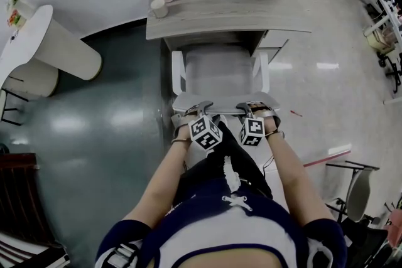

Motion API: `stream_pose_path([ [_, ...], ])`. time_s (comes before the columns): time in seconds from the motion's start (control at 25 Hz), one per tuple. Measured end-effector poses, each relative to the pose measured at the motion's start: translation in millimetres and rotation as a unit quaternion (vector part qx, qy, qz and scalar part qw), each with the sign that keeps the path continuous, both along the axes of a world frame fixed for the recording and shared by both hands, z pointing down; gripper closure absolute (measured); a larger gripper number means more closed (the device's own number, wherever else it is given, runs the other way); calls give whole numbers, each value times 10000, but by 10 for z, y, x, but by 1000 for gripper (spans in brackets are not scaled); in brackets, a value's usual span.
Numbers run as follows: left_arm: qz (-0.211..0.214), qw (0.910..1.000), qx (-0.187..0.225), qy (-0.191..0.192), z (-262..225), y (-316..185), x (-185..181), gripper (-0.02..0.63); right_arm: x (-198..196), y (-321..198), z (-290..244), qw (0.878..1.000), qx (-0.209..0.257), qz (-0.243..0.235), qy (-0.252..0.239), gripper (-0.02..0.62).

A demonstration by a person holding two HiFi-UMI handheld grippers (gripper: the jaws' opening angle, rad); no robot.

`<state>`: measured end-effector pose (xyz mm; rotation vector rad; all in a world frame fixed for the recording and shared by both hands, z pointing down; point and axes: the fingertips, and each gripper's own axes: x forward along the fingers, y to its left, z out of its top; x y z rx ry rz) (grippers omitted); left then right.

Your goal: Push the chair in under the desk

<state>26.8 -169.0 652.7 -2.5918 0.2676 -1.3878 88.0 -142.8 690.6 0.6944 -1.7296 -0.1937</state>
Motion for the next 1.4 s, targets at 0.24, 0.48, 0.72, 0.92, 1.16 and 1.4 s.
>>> stream_pose_path([
  [0.24,-17,10000,-9,-12,-3,-130,46,394,53,-145,-2,10000,20,-30,23,552],
  [0.48,-30,10000,12,-3,-3,-282,78,394,90,-302,8,10000,23,-40,61,554],
  [0.72,-41,10000,-20,-4,-14,-398,117,394,125,-418,10,9999,-29,-79,79,555],
  [0.92,-63,10000,-12,-1,-15,-495,155,396,175,-516,27,9999,-72,-87,107,558],
  [1.16,-82,10000,1,7,-27,-651,195,396,210,-685,-7,9998,-68,-88,151,558],
  [1.4,-99,9999,43,23,-33,-774,230,395,248,-818,12,9998,-64,-105,153,561],
])
